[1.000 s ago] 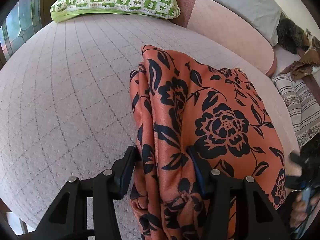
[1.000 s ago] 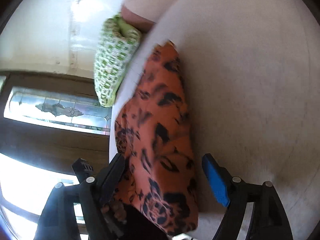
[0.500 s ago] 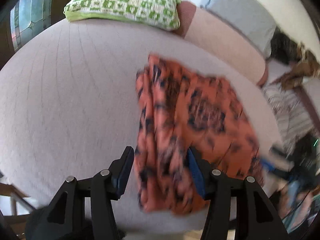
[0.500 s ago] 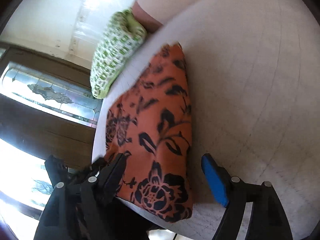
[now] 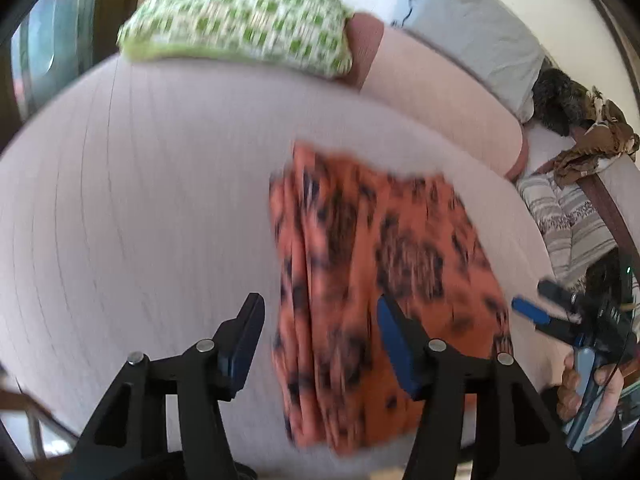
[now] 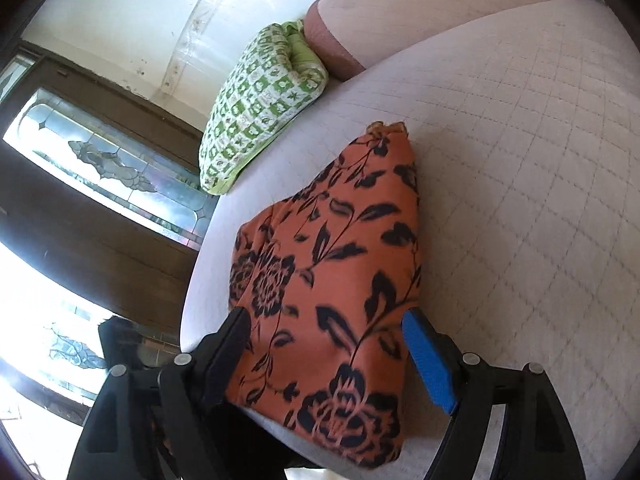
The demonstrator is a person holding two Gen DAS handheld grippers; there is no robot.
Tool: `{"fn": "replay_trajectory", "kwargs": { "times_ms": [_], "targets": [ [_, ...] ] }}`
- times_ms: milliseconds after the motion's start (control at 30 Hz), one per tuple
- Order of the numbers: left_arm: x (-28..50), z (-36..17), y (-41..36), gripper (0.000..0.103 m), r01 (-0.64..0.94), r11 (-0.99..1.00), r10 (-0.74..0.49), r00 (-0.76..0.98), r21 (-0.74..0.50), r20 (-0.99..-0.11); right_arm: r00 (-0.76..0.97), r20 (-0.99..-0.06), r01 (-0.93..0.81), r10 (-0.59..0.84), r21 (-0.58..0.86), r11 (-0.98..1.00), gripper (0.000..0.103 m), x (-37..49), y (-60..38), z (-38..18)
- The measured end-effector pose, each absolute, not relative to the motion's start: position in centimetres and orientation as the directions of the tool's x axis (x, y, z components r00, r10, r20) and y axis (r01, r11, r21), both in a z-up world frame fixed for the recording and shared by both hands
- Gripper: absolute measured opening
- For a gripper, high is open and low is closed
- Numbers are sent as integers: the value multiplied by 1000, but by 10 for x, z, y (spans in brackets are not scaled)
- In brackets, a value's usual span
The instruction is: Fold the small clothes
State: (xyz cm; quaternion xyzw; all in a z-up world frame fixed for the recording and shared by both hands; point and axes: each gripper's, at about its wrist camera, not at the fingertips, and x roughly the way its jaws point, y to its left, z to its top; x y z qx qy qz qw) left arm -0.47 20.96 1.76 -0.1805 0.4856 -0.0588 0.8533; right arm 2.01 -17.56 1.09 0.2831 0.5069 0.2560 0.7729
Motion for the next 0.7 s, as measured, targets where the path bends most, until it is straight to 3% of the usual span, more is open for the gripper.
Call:
{"fn": "replay_trajectory", "kwargs": {
  "times_ms": [100, 133, 167, 200, 300, 467, 600, 700],
  "targets": [
    [39, 3, 214, 56, -106, 916, -291, 492, -388, -821, 341, -636, -76, 692, 715, 695, 81, 40, -177, 0],
    [49, -3, 216, 51, -113, 910, -302, 478, -399, -825, 338, -638, -57, 692, 720, 691, 81, 47, -178, -5],
    [64, -17, 220, 37, -131, 902, -319, 438, -411, -841, 333, -632, -49, 700, 730, 682, 81, 52, -179, -8],
    [69, -25, 216, 32, -144, 902, -317, 416, -406, -852, 328, -632, -36, 702, 735, 677, 81, 57, -180, -12],
    [73, -51, 224, 34, -189, 876, -347, 393, -444, -851, 311, -636, -19, 706, 738, 674, 81, 64, -181, -21],
    [60, -40, 223, 38, -172, 885, -330, 425, -433, -843, 271, -651, -15, 709, 734, 679, 81, 69, -180, -32],
    [37, -10, 212, 59, -154, 916, -268, 453, -371, -850, 295, -637, -10, 712, 743, 669, 81, 67, -186, -27],
    [20, 10, 198, 60, -128, 945, -206, 480, -301, -853, 303, -637, -2, 709, 744, 668, 81, 58, -190, -22]
  ]
}}
